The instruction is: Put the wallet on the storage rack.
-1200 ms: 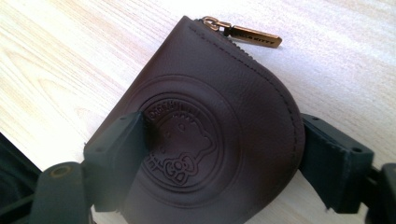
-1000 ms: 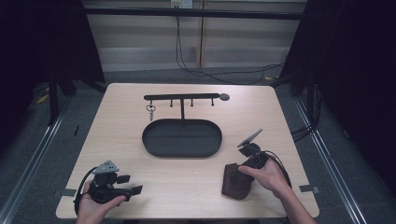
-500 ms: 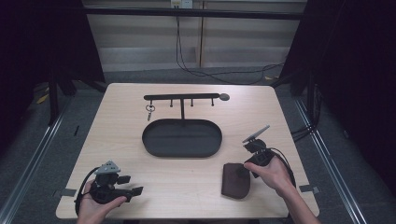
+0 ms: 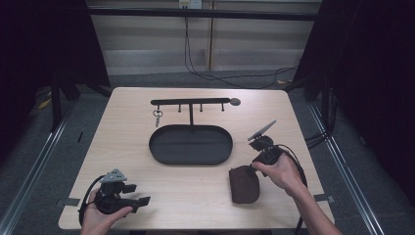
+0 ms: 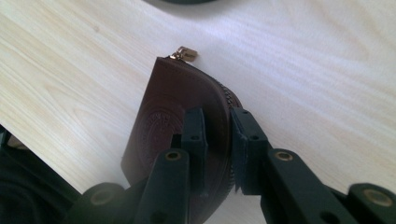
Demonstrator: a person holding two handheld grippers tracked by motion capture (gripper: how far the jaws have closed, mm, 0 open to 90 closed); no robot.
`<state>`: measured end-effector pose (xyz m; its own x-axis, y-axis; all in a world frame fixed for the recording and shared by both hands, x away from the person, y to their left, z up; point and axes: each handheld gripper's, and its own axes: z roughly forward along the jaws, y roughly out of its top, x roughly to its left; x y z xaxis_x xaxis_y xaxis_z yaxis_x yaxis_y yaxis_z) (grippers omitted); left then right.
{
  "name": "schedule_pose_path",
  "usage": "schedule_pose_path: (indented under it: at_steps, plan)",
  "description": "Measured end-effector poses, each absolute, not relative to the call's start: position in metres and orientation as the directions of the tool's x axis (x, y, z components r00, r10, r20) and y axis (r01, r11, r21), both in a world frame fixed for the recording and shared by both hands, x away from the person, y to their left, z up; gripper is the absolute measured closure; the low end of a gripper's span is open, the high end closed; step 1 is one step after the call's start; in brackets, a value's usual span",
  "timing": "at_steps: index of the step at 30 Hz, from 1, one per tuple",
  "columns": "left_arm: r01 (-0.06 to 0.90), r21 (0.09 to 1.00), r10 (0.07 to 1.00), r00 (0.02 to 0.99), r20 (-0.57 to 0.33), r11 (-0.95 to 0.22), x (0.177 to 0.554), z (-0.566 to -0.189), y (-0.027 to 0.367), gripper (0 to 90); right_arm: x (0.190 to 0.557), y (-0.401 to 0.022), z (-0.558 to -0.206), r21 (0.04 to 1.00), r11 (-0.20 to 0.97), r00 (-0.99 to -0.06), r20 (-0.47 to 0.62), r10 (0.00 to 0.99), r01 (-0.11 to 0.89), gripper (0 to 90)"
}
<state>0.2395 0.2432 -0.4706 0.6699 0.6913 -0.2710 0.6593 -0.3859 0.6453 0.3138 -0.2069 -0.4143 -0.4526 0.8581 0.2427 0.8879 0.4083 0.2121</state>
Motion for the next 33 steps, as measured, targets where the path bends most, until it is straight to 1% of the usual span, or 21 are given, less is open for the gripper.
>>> schedule_pose_path:
  at_steps: [7, 11, 19, 26, 33]
  plan:
    - [0.658, 0.644, 0.69, 0.672, -0.269, -0.39, 0.24, -0.471, 0.243, 24.0, 0.317, -0.202, -0.404, 0.213, 0.422, -0.465, 0.23, 0.855, 0.881, 79.1]
    - [0.655, 0.65, 0.688, 0.673, -0.271, -0.385, 0.239, -0.47, 0.243, 22.7, 0.32, -0.201, -0.398, 0.211, 0.427, -0.468, 0.218, 0.856, 0.879, 81.5]
    - [0.651, 0.655, 0.686, 0.676, -0.269, -0.384, 0.239, -0.469, 0.244, 21.4, 0.322, -0.2, -0.39, 0.201, 0.425, -0.461, 0.185, 0.868, 0.882, 82.6]
    - [0.649, 0.654, 0.691, 0.675, -0.259, -0.389, 0.239, -0.469, 0.243, 21.6, 0.324, -0.205, -0.38, 0.206, 0.424, -0.461, 0.185, 0.868, 0.882, 83.1]
    - [0.652, 0.654, 0.694, 0.671, -0.262, -0.383, 0.239, -0.469, 0.244, 20.4, 0.327, -0.209, -0.375, 0.174, 0.426, -0.453, 0.168, 0.875, 0.888, 83.2]
